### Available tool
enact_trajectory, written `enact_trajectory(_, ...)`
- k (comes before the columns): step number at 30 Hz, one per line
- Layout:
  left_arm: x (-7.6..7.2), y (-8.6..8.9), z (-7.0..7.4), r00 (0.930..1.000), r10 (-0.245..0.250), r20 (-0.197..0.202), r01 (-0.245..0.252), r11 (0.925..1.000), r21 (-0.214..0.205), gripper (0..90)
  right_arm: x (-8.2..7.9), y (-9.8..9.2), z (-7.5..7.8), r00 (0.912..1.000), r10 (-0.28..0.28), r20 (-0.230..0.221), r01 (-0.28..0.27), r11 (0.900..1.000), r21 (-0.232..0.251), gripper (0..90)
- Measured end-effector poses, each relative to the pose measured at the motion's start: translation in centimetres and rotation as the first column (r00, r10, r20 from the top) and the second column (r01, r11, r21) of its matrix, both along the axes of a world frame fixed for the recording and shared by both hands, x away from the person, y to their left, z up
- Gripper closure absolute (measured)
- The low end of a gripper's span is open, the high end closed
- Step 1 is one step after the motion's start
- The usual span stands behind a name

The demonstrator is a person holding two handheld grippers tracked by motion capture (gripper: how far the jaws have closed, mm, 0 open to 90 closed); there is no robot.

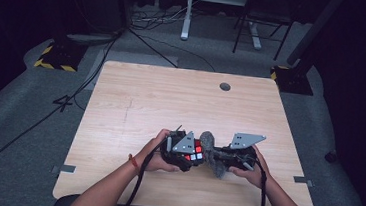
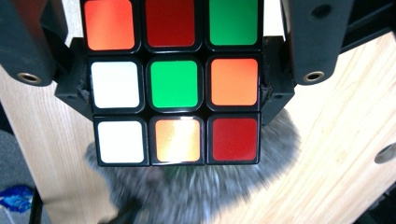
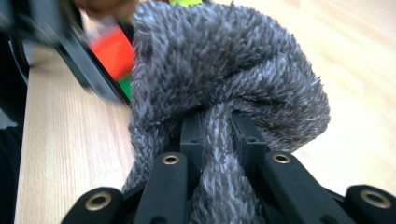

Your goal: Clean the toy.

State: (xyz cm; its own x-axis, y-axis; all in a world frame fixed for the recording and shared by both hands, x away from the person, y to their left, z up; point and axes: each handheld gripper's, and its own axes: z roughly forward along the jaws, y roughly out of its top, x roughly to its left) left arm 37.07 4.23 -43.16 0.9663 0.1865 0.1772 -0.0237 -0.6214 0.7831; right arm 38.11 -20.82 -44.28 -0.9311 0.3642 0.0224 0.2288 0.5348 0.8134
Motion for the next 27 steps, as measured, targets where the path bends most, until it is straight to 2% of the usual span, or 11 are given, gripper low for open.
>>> enact_trajectory(3,-0.1,0.4,0.5,0.9999,0.001,-0.014,-0.001,0.9985,-0.055,33.4,0.4,0.0,-0.9,0.9995,-0.012,-0.031,0.011,0.9990,-0.044,77.7)
enact_trajectory(5,-0.1,0.5,0.8,0.9999,-0.008,-0.008,0.007,0.9978,-0.066,33.4,0.4,0.2,-1.2,0.9990,0.006,-0.043,-0.007,0.9994,-0.034,77.7)
enact_trajectory(7,-0.1,0.5,0.8,0.9999,-0.011,-0.007,0.010,0.9972,-0.074,33.4,0.3,0.3,-0.9,0.9984,0.017,-0.053,-0.017,0.9998,0.010,77.7)
enact_trajectory(8,0.0,0.6,0.8,0.9997,-0.014,-0.019,0.012,0.9955,-0.094,33.4,0.2,0.3,-0.7,0.9983,0.031,-0.050,-0.029,0.9991,0.032,77.7)
enact_trajectory(11,0.1,0.9,0.9,0.9993,-0.026,-0.026,0.023,0.9940,-0.107,33.3,-0.2,0.3,-0.4,0.9980,0.045,-0.043,-0.042,0.9967,0.069,77.8)
enact_trajectory(18,0.2,1.1,0.8,0.9995,-0.026,-0.018,0.025,0.9961,-0.084,33.2,-0.3,-0.1,0.3,0.9986,0.050,-0.017,-0.048,0.9937,0.101,77.8)
enact_trajectory(27,0.2,1.0,0.4,0.9998,-0.013,-0.016,0.012,0.9993,-0.036,32.9,-0.8,-0.4,1.1,0.9987,0.048,0.019,-0.050,0.9925,0.112,77.8)
